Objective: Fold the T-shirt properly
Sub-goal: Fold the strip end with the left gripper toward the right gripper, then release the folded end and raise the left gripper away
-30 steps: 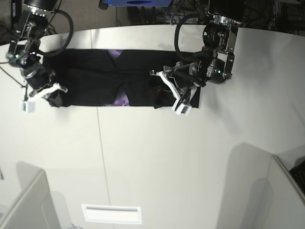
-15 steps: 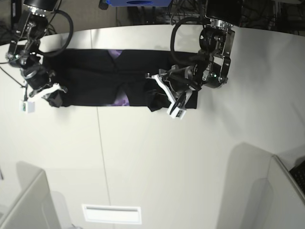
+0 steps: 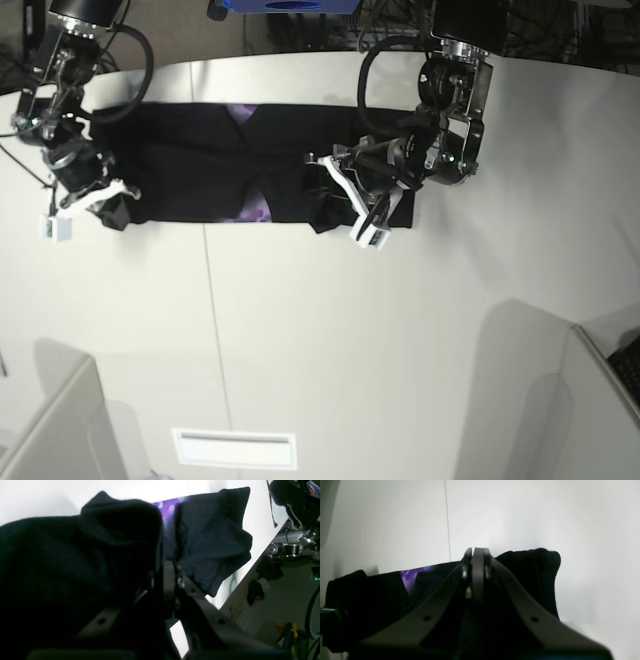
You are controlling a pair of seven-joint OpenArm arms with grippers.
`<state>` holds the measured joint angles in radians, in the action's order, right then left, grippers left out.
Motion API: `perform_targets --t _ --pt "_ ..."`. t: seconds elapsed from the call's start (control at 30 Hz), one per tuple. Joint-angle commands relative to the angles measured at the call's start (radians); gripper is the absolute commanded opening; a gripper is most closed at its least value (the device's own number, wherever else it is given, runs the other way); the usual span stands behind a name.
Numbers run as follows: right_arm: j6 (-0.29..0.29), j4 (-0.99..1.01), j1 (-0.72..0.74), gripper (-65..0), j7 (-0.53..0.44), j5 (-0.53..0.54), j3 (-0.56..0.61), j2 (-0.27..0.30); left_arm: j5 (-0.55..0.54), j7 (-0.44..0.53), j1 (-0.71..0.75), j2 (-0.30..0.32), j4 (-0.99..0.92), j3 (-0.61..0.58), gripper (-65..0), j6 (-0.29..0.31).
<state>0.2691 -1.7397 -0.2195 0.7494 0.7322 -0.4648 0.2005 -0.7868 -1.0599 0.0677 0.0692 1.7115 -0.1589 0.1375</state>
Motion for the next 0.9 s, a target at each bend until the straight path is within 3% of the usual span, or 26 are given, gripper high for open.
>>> perform_targets --t 0.0,0.1,0.13,0.3,0.37,0.43,0.57,0.63,0.7,0.8,0.83,0.87 --pt "0.002 -0.019 0.01 -65.0 -0.021 0.014 -0.007 0.015 -0.026 0.008 -0.01 -0.006 0.015 -0.003 -65.0 0.006" --pt "0.002 -0.018 0.01 -65.0 -0.021 0.014 -0.007 0.015 -0.026 0.008 -0.01 -0.006 0.015 -0.003 -65.0 0.006" --pt "0.002 -0.018 0.01 -65.0 -0.021 0.014 -0.009 0.015 -0.026 0.008 -0.01 -0.006 0.015 -0.005 -60.1 0.006" --pt "0.002 -0.013 0.018 -65.0 -0.021 0.016 -0.033 0.014 -0.026 0.011 -0.026 -0.002 0.017 -0.106 -17.3 0.006" --pt "0.002 -0.013 0.018 -65.0 -0.021 0.016 -0.061 -0.005 -0.023 0.014 -0.033 -0.002 0.026 -0.138 -7.1 0.007" --pt "0.002 -0.013 0.018 -65.0 -0.02 0.016 -0.101 -0.022 -0.024 0.014 -0.045 -0.002 0.026 -0.147 -3.6 0.007" --pt "0.002 -0.012 0.047 -38.9 0.086 0.016 -0.19 -0.028 -0.024 0.011 -0.055 0.017 0.084 -0.118 -3.9 0.007" --pt "0.003 -0.012 0.071 -27.5 0.177 0.017 -0.249 -0.028 -0.024 0.01 -0.03 0.06 0.157 -0.032 -9.9 0.007" --pt "0.005 -0.013 0.09 -22.5 0.253 0.017 -0.312 -0.028 -0.024 0.01 0.011 0.097 0.215 0.061 -23.4 0.007" --pt "0.008 -0.016 0.127 -21.9 0.387 0.017 -0.395 -0.026 -0.024 0.01 0.076 0.168 0.235 0.223 -58.7 0.007" --pt "0.008 -0.013 0.142 -21.8 0.442 0.025 -0.415 -0.025 -0.023 0.01 0.105 0.191 0.229 0.285 -65.0 0.011" --pt "0.009 -0.006 0.156 -21.8 0.488 0.045 -0.437 -0.022 -0.02 0.014 0.131 0.206 0.218 0.345 -65.0 0.011"
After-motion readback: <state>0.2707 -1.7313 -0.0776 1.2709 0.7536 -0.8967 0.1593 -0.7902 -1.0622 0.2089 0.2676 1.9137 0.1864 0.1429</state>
